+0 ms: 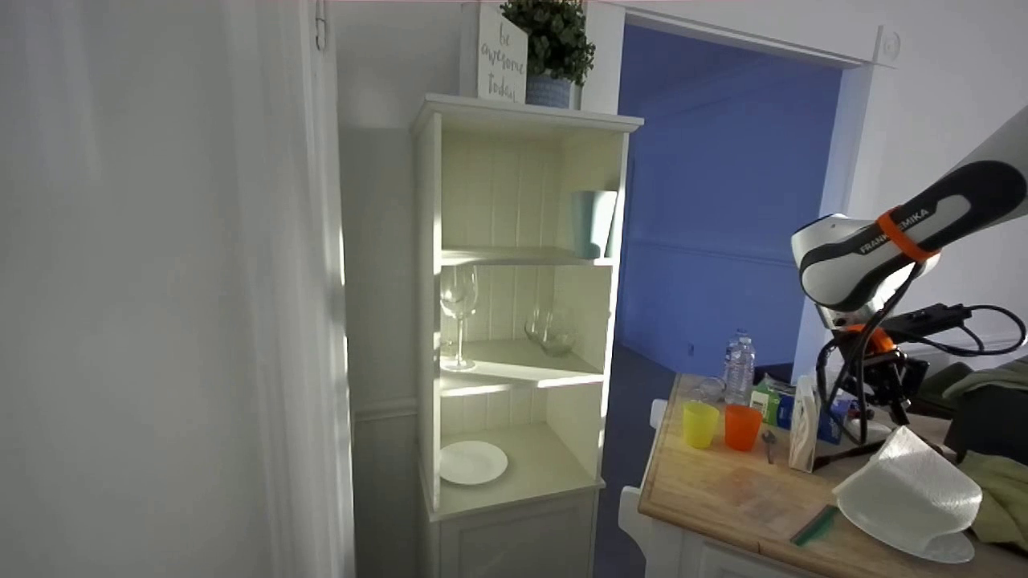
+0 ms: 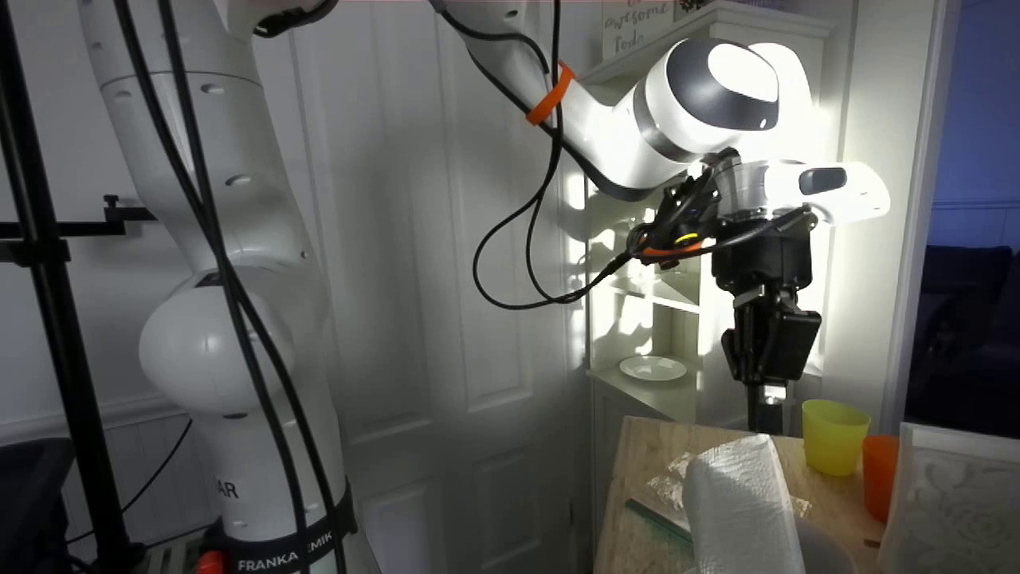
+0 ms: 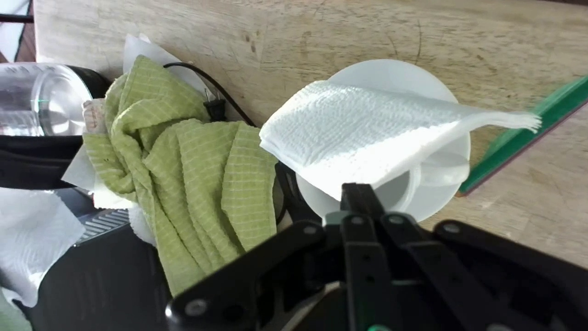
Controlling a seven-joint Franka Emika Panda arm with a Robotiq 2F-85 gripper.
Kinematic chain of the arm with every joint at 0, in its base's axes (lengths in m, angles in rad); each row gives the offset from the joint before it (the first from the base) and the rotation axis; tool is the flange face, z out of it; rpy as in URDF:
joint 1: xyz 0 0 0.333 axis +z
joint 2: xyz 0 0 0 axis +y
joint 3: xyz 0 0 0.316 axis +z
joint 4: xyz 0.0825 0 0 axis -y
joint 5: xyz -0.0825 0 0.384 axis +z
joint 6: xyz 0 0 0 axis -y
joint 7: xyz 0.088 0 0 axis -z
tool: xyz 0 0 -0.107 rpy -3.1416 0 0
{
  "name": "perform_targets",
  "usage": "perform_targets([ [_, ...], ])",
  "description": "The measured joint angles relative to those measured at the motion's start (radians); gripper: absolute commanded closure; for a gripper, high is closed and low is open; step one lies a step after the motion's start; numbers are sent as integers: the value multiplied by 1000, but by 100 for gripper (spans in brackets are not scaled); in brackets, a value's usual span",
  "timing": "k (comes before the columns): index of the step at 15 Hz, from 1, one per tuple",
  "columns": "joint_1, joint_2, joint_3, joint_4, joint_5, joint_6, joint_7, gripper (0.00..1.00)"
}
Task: Pick up tissue and out it on the cup
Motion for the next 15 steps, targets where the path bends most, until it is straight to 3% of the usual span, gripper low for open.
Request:
perform_targets([
  [8,-25,7,-38,19,82,94,72,100],
  [15,-26,24,-37,19,92,230,223,100],
])
